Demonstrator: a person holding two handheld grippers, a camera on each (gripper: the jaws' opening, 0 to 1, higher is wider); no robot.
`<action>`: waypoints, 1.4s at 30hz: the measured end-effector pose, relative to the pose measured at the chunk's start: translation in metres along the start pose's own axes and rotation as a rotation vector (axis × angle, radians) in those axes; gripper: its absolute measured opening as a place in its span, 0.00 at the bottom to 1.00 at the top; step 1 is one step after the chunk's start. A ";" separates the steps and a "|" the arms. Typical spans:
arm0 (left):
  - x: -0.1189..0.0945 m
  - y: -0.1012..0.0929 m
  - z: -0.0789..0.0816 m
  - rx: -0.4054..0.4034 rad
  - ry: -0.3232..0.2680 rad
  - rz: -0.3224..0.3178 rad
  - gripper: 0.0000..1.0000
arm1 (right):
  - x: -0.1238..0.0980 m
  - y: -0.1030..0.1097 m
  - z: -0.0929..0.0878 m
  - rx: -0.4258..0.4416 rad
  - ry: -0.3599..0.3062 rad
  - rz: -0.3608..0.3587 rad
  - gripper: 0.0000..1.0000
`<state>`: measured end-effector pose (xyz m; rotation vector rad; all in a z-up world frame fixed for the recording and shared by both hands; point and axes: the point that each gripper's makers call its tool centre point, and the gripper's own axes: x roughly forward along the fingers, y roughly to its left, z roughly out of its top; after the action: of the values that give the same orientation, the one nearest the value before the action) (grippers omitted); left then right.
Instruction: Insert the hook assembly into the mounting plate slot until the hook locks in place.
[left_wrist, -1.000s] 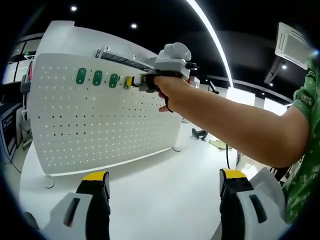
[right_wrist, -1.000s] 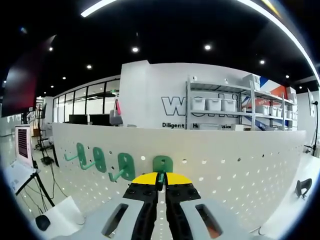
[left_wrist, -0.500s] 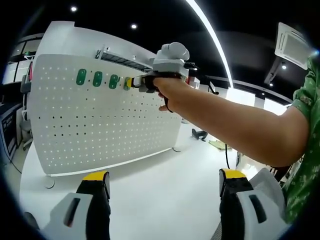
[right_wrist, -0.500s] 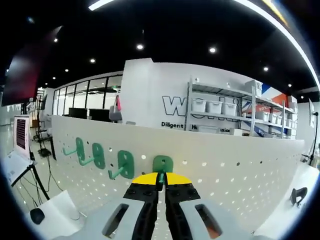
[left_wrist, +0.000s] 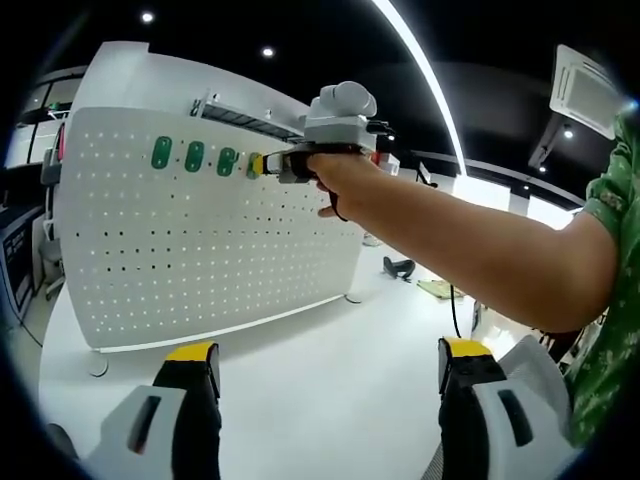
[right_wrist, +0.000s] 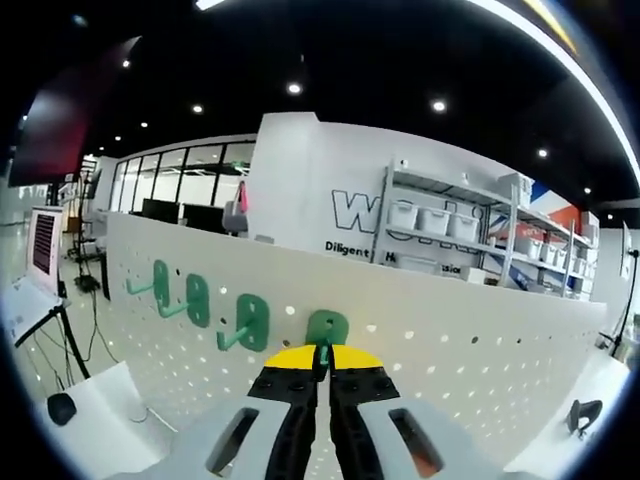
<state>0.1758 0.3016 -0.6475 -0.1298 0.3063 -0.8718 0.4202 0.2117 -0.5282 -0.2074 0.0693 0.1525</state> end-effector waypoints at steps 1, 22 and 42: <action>0.000 0.000 0.000 0.000 0.001 0.000 0.92 | 0.000 0.000 0.000 -0.008 0.000 0.002 0.01; 0.001 0.001 0.000 -0.002 0.002 -0.001 0.92 | 0.004 0.000 0.000 0.141 -0.016 0.031 0.07; 0.001 -0.002 0.002 0.005 0.002 0.000 0.92 | 0.002 -0.004 -0.001 0.143 -0.018 0.031 0.15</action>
<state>0.1758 0.2998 -0.6459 -0.1237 0.3062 -0.8726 0.4228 0.2079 -0.5283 -0.0620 0.0651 0.1799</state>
